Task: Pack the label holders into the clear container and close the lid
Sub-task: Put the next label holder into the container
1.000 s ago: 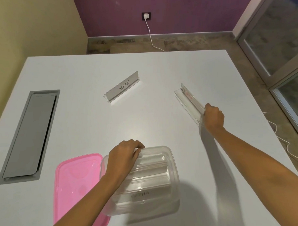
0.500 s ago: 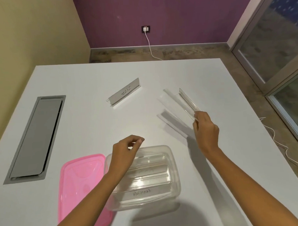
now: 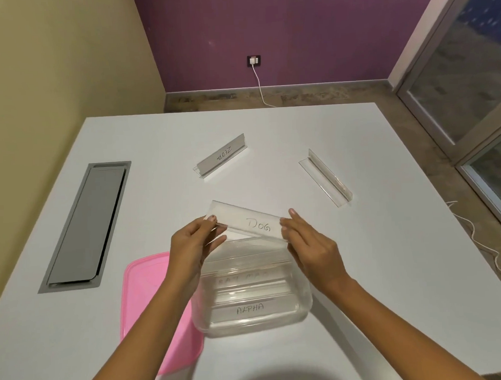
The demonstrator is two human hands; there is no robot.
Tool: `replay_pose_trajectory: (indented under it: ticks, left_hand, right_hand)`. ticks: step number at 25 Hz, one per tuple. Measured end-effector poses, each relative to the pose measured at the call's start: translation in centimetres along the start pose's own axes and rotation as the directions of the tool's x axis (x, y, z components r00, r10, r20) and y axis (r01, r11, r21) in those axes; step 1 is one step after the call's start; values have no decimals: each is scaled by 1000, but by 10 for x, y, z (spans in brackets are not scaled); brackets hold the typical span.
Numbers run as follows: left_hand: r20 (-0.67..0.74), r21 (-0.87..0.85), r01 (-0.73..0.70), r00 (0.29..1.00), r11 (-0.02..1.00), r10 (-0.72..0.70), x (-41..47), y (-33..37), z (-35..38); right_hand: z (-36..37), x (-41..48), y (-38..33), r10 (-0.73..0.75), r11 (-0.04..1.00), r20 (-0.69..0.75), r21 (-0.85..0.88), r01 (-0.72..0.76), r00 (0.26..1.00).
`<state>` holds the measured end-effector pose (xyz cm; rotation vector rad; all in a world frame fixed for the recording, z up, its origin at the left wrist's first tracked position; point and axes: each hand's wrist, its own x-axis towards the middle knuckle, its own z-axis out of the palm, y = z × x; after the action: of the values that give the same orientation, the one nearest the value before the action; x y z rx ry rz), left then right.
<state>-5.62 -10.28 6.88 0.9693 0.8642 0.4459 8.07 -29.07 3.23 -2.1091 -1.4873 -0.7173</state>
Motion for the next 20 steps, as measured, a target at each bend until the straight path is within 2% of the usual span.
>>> replay_pose_trajectory:
  ticks: [2, 5, 8, 11, 13, 14, 16, 18, 20]
  left_hand:
    - [-50, -56, 33, 998, 998, -36, -6, -4, -12]
    - [-23, -23, 30, 999, 999, -31, -15, -15, -30]
    - [-8, -59, 51, 999, 997, -52, -23, -28, -43]
    - [26, -48, 145, 989, 988, -144, -27, -33, -55]
    - [38, 121, 204, 977, 971, -210, -30, -31, -66]
    - [9, 275, 180, 982, 944, -190, -30, -31, -72]
    - [-67, 578, 90, 996, 811, -63, -28, -30, -81]
    - [-94, 743, 31, 994, 669, 58, -26, -30, -81]
    - [-50, 824, -32, 990, 566, 129, -25, -34, -75]
  right_hand:
    - [0, -3, -10, -16, 999, 79, 38, 13, 997]
    - [-4, -3, -16, 51, 989, 292, 119, -89, 955]
    - [-11, 1, -20, 112, 962, 531, 154, -226, 840]
    - [-9, 0, -23, 80, 945, 689, 178, -275, 720]
    - [-7, -4, -23, 84, 931, 777, 161, -327, 623]
    - [-5, -7, -23, 87, 917, 823, 155, -368, 561]
    - [2, -14, -24, 64, 893, 892, 149, -424, 447]
    - [13, -20, -28, 36, 906, 922, 132, -401, 385]
    - [24, -24, -32, 27, 922, 933, 116, -370, 360]
